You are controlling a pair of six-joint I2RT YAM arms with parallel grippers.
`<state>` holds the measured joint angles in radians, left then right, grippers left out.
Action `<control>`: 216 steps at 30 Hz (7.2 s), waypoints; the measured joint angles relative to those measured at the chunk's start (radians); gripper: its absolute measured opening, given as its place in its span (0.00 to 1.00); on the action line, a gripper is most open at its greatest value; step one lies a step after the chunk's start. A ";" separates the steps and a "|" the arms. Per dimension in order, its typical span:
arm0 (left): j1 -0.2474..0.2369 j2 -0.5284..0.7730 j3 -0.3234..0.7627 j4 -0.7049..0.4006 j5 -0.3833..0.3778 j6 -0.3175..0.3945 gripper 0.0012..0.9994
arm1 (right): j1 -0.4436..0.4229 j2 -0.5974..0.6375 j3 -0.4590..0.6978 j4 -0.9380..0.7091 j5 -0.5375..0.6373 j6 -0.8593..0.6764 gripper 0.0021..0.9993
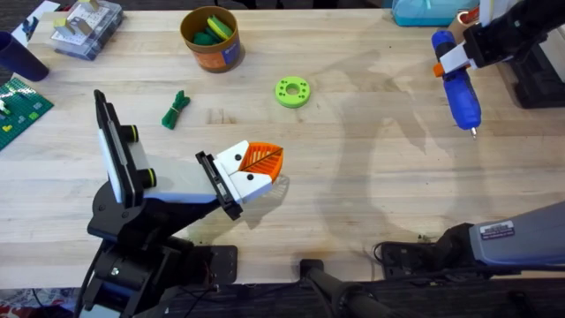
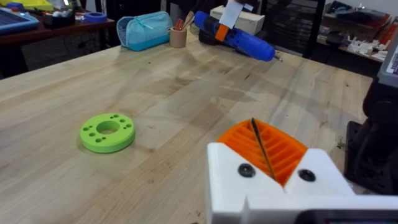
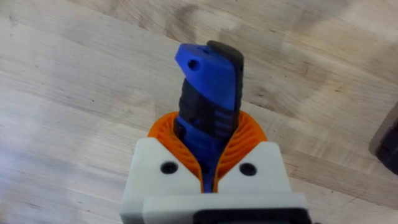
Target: Pick up the gripper from the table and insert it into the empty holder that is missing its gripper. Then pick up a screw, insert it into the mounting hole, and use the screwdriver to tighten it. Finally, clean up the table by picking up the vegetable and placing it into the bucket.
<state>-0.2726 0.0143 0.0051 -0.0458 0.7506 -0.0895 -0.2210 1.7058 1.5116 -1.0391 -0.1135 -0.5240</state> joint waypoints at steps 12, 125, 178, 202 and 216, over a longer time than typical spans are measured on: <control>0.000 -0.001 0.000 -0.010 0.000 -0.001 0.01 | 0.000 0.013 -0.002 -0.005 -0.077 0.000 0.06; 0.000 -0.001 0.000 -0.010 -0.014 -0.001 0.01 | 1.020 -0.593 -0.843 1.861 -0.380 0.662 0.06; 0.000 -0.001 0.000 -0.010 -0.013 -0.001 0.01 | 1.064 -0.514 -0.843 1.871 -0.377 0.685 0.06; 0.000 -0.002 0.000 -0.010 -0.014 -0.001 0.01 | 1.048 -0.502 -0.694 1.863 -0.411 0.741 0.06; 0.000 -0.002 0.000 -0.010 -0.014 -0.001 0.01 | 0.783 -0.501 -0.682 1.692 -0.429 0.746 0.06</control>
<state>-0.2726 0.0128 0.0055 -0.0559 0.7364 -0.0902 0.5617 1.2045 0.8299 0.6529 -0.5426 0.2215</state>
